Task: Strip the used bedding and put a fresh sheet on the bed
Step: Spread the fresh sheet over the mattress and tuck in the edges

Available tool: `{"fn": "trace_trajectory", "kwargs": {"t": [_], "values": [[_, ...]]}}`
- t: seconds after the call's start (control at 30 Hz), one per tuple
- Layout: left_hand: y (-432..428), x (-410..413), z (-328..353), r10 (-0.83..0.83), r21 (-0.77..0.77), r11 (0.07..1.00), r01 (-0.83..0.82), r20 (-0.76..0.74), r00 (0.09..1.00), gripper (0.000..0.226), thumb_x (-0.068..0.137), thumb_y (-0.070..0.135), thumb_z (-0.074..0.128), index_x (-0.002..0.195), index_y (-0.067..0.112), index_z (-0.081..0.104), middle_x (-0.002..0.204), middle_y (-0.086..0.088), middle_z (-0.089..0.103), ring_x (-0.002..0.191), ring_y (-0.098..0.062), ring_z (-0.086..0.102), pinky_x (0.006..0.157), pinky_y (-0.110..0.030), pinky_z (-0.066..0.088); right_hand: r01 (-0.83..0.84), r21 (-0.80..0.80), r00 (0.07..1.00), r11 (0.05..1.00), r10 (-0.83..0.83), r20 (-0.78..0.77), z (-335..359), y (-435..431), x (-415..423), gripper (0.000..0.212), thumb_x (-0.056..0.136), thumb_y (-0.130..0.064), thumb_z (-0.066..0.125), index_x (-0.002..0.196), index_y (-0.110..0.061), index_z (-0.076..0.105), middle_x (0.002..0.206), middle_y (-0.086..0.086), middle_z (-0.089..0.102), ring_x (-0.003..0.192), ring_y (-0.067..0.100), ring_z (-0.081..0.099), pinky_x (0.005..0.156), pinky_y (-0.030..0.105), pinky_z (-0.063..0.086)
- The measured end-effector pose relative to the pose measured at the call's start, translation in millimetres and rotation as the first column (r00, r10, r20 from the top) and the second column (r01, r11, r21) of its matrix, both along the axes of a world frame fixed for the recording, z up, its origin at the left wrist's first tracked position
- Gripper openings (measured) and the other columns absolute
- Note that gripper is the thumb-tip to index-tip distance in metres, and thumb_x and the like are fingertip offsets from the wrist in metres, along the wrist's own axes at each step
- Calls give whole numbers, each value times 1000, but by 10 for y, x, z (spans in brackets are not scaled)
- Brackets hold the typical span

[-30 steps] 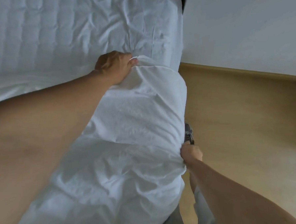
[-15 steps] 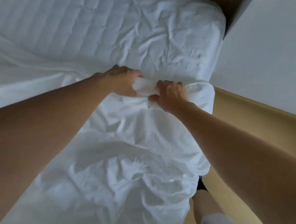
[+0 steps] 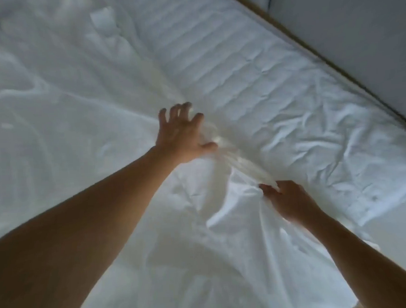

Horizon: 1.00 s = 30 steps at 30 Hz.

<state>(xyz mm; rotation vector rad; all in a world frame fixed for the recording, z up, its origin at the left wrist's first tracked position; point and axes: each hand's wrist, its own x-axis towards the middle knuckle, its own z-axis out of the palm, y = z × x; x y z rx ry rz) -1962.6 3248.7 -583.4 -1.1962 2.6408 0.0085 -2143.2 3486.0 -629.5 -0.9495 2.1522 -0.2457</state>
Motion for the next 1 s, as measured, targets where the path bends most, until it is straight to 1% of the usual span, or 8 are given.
{"fn": "trace_trajectory", "kwargs": {"t": [0.13,0.27,0.37,0.57,0.73,0.83,0.9,1.0], "values": [[-81,531,-195,679,113,732,-671,-47,733,88,84,66,63,149,16,30,143,-21,35,128,-43,40,104,-52,39,-119,147,968,982,82,237,34,-419,-227,48,75,-72,66,79,-24,68,72,-9,71,75,6,70,63,25,51],[68,450,-454,865,436,499,-749,-304,399,41,91,27,69,122,6,52,113,-18,63,109,-39,61,85,-39,48,85,-87,885,993,-35,465,46,-1632,62,82,57,-92,60,102,-24,71,93,-6,75,86,12,71,82,34,58],[8,511,-513,868,433,486,-759,-339,363,24,88,19,68,73,13,51,68,-1,54,75,-29,58,56,-27,34,24,-100,920,995,17,391,-70,-2394,421,78,78,-76,61,116,-8,65,88,4,70,80,23,69,81,35,55],[266,1439,-195,921,361,383,-850,-214,324,45,81,25,81,60,18,41,61,0,49,59,-15,48,54,-28,31,43,-107,886,993,12,464,-341,-2688,556,51,82,-47,77,110,-6,68,85,4,71,70,20,69,65,33,57],[735,2184,155,990,400,127,-908,0,138,38,82,19,83,63,15,50,66,-3,59,77,-33,63,66,-36,38,226,-10,534,974,-116,838,-224,-2794,623,74,76,-78,61,105,-11,70,106,7,74,99,26,70,94,42,54],[415,2139,195,953,693,-15,-721,-207,-219,15,90,24,76,98,15,68,77,2,64,69,-20,59,66,-33,45,352,268,239,897,-363,901,-141,-2970,663,55,98,-60,48,121,-15,69,108,12,76,99,33,73,87,48,58],[-10,2012,80,875,771,-20,-637,-295,-385,32,99,30,64,123,10,64,95,-5,67,83,-23,64,76,-39,54,331,277,380,902,-396,836,-93,-3018,680,21,98,-23,58,104,-6,70,80,12,77,68,29,75,54,38,59],[-380,1690,-195,919,714,44,-699,-303,-252,51,96,40,65,130,3,59,121,-16,66,108,-35,65,95,-51,55,141,249,526,958,-285,801,-121,-3006,739,15,95,-16,59,90,-6,70,75,13,73,60,27,72,52,30,54]]}}
